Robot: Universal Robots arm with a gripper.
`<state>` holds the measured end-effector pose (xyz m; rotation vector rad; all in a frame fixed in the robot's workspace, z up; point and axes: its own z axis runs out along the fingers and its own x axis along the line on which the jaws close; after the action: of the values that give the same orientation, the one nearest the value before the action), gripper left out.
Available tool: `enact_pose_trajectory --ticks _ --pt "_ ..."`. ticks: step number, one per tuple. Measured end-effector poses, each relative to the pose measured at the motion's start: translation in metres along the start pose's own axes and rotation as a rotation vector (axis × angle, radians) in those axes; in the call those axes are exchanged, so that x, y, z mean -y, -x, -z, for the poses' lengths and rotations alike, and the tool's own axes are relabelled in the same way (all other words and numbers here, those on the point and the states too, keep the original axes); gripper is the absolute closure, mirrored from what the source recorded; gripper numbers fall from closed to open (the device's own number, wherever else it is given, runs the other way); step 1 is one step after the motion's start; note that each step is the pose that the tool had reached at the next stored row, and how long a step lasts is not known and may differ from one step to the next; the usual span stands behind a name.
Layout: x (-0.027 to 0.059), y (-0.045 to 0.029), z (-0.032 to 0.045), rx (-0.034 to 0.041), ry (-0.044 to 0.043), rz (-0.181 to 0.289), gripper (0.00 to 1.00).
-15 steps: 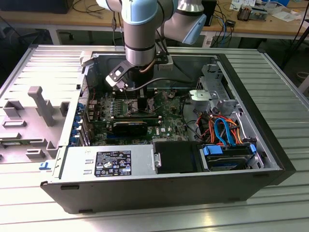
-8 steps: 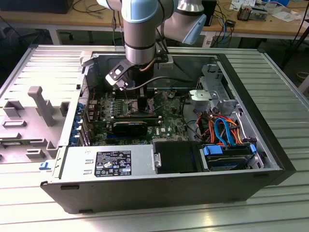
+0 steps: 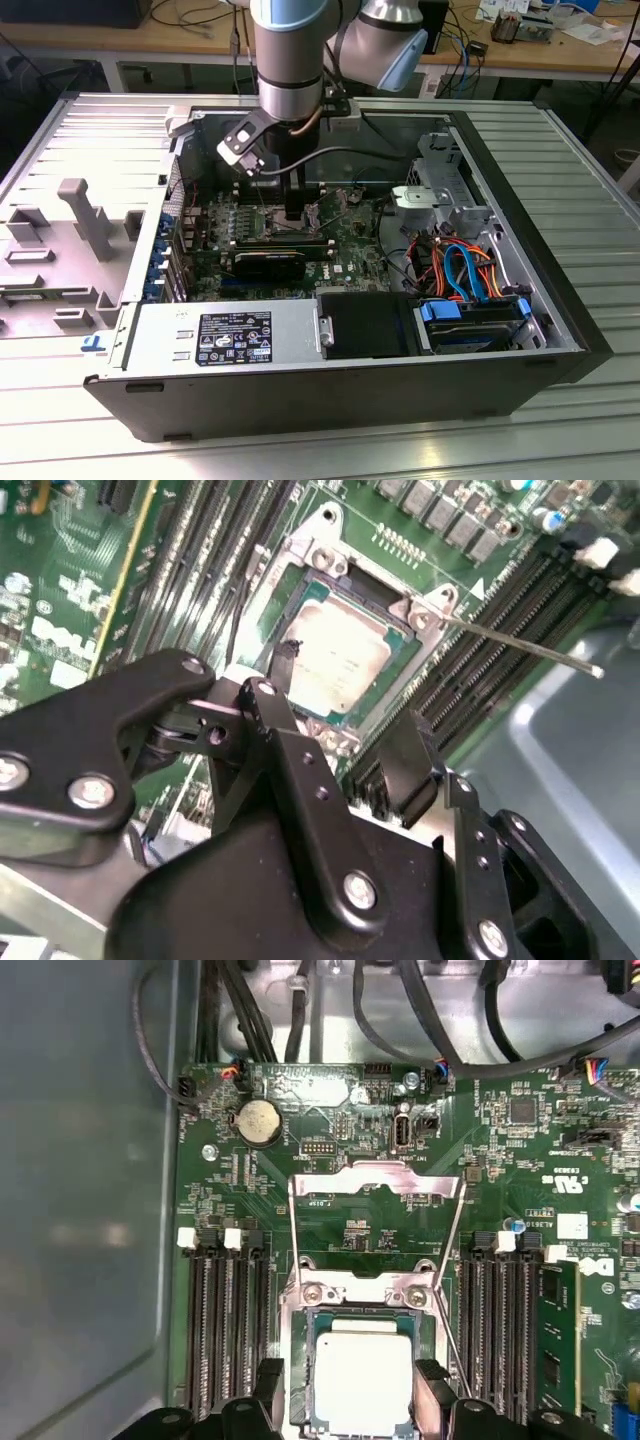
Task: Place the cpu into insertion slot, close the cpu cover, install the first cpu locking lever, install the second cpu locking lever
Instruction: 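Place the cpu into insertion slot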
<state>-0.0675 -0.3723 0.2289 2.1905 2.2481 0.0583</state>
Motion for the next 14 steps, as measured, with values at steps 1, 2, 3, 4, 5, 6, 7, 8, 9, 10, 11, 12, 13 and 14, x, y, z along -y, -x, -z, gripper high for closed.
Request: enact_pose_trajectory --ticks 1,2,3,4,5,6,7,8,9,10,11,12,13,14 --pt "-0.0002 -0.0002 0.0048 0.0 -0.0001 0.0 0.38" --pt "-0.0002 -0.0003 0.0058 -0.0001 -0.0001 0.0 0.38" --pt "-0.0003 -0.0003 0.0059 -0.0003 -0.0001 0.0 0.38" --pt "-0.0004 -0.0003 0.006 -0.0007 -0.0003 0.0 0.4" --pt "-0.0006 -0.0002 0.0061 -0.0013 -0.001 0.0 0.53" --pt "-0.001 -0.0002 0.0062 -0.002 -0.0021 0.0 0.53" --pt "-0.0027 0.0 0.0062 -0.004 -0.0065 0.0 0.53" --pt "-0.0042 0.0002 0.0062 -0.0055 -0.0103 0.0 0.58" --pt "-0.0065 0.0006 0.0061 -0.0079 -0.0168 -0.001 0.71" --pt "-0.0099 0.0011 0.006 -0.0089 -0.0256 -0.001 0.76" --pt "-0.0127 0.0019 0.0059 -0.0093 -0.0338 -0.001 0.83" --pt "-0.015 0.0021 0.0058 -0.0095 -0.0392 -0.001 0.83" --pt "-0.0179 0.0027 0.0057 -0.0096 -0.047 0.0 0.83" --pt "-0.0192 0.003 0.0058 -0.0096 -0.0507 0.002 0.89"
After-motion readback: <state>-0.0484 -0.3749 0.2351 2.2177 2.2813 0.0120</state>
